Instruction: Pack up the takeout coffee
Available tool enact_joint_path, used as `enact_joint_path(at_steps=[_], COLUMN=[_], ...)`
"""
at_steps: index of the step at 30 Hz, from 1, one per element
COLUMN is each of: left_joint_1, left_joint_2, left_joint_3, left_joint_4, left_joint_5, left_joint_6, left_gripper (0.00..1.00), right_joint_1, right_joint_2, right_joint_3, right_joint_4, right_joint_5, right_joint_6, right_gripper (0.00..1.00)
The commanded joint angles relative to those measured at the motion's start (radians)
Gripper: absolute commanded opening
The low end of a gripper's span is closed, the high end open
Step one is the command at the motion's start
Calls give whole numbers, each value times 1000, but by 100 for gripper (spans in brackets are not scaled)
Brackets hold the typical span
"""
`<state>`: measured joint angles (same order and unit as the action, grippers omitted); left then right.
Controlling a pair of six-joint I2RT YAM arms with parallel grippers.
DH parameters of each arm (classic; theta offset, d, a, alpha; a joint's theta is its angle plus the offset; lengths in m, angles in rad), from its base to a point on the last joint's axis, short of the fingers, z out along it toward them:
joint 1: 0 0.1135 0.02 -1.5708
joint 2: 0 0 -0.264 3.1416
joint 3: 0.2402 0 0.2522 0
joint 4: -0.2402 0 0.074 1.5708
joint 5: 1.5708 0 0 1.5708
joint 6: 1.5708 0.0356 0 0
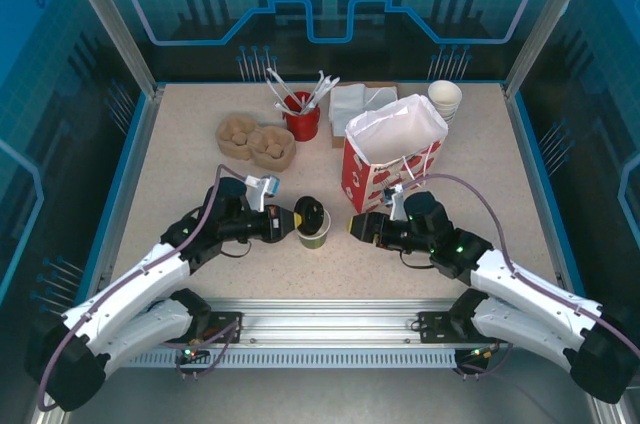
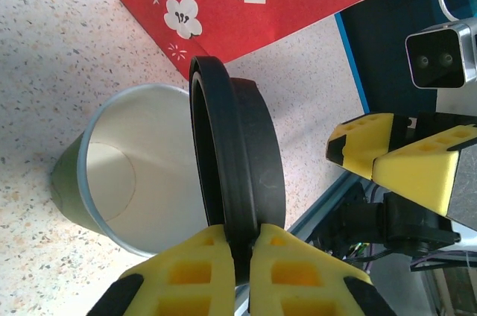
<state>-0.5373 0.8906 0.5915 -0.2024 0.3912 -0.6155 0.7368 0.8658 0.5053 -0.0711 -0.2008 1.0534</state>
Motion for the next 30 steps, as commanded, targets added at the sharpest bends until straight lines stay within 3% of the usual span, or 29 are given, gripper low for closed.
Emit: enact_joint_path(at_steps=[1, 19, 30], left_joint_1=[15, 69, 97], left_joint_2=[5, 31, 60], left_joint_3=[-15, -76, -91], left_joint_4=[50, 106, 105], left_joint_5=[37, 106, 133], left_joint_6=[-48, -109, -100], left_gripper=[10, 17, 23], right_joint_1=[25, 92, 100], right_joint_2=[17, 187, 239], right_joint_3=[-22, 5, 31], right_joint_4=[79, 198, 219], right_joint_5=[47, 63, 96], right_joint_6=[41, 91, 89], right_gripper=[55, 54, 58])
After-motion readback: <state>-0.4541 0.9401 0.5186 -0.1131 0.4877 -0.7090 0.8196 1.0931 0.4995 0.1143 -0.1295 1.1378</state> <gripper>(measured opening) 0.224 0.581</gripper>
